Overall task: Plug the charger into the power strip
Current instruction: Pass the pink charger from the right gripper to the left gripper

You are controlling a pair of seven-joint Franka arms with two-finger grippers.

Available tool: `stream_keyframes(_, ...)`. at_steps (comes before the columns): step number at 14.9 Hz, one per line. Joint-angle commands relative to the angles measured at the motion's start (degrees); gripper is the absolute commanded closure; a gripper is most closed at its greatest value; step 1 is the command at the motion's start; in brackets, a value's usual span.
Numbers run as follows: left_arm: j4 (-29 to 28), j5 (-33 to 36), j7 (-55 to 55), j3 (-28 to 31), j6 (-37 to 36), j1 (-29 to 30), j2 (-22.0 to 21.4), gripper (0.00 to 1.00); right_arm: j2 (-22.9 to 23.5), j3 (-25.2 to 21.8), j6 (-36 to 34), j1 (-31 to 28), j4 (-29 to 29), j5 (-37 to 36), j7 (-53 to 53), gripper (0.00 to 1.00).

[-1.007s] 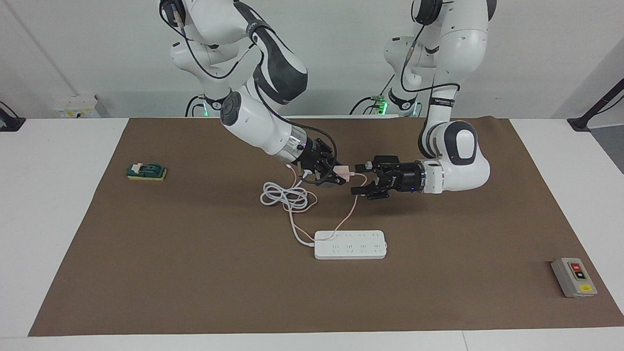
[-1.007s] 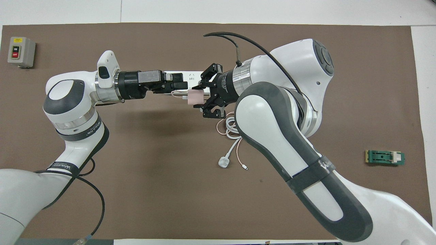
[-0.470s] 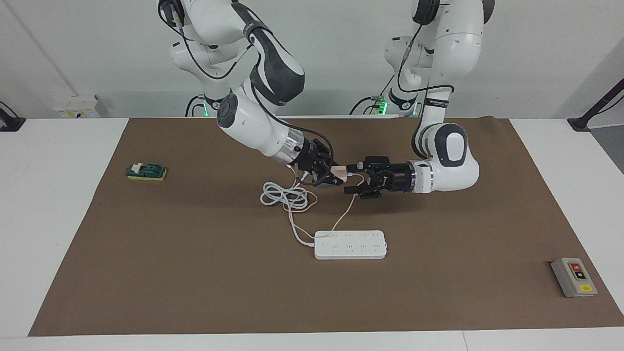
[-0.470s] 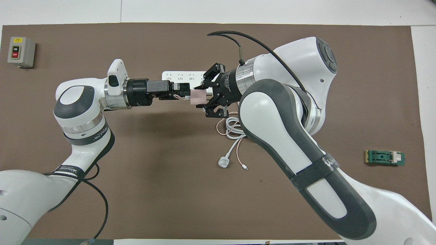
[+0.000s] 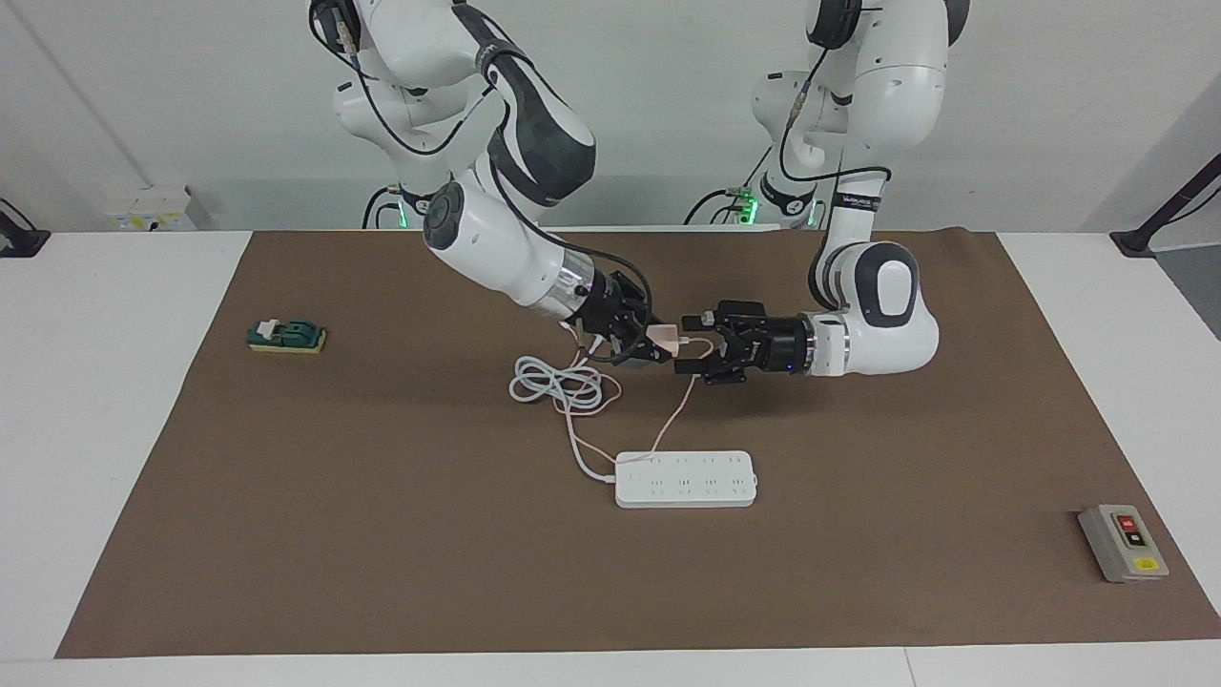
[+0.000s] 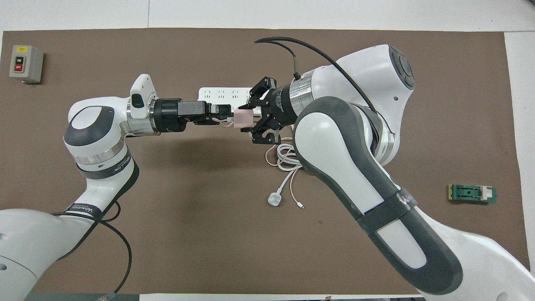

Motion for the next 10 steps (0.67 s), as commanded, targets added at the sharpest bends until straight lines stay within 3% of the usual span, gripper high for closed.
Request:
stream_keyframes(1, -1.6, -0.41, 1.19, 0.28, -0.13, -0.43, -1.19, 0.0, 0.17, 0.23, -1.43, -1.02, 0.88, 2.73, -1.16, 1.0)
stream_keyframes(10, -1.34, -0.41, 0.84, 0.28, -0.48, -0.6, -1.19, 0.0, 0.17, 0.23, -1.25, -0.76, 1.15, 2.74, -1.16, 1.0)
